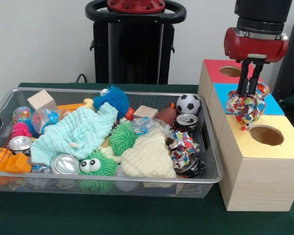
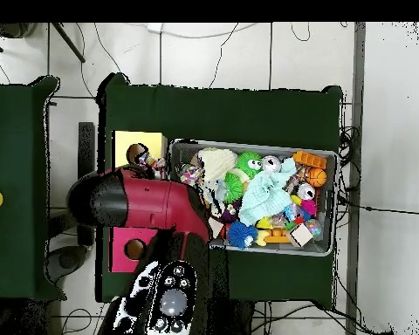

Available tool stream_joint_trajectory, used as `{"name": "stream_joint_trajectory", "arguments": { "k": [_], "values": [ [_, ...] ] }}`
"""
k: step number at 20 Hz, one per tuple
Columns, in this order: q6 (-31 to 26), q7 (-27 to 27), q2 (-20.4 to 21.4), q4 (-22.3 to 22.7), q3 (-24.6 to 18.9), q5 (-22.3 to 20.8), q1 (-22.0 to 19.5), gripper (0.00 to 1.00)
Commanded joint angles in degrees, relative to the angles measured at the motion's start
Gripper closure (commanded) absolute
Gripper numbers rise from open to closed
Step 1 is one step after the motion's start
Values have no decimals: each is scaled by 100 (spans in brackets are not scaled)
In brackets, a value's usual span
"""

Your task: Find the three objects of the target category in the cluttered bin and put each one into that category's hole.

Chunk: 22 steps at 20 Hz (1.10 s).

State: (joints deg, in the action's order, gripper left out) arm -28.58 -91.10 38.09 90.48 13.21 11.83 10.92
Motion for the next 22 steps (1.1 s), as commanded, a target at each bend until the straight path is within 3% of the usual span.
{"name": "stream_joint_trajectory", "arguments": {
  "k": [1,10,22],
  "values": [
    [-298,-1808,-367,-23,-32,336,67,100],
    [-567,-2049,-456,-313,129,399,311,100],
    [-1562,-2304,-604,-1246,293,325,406,100]
  ]
}}
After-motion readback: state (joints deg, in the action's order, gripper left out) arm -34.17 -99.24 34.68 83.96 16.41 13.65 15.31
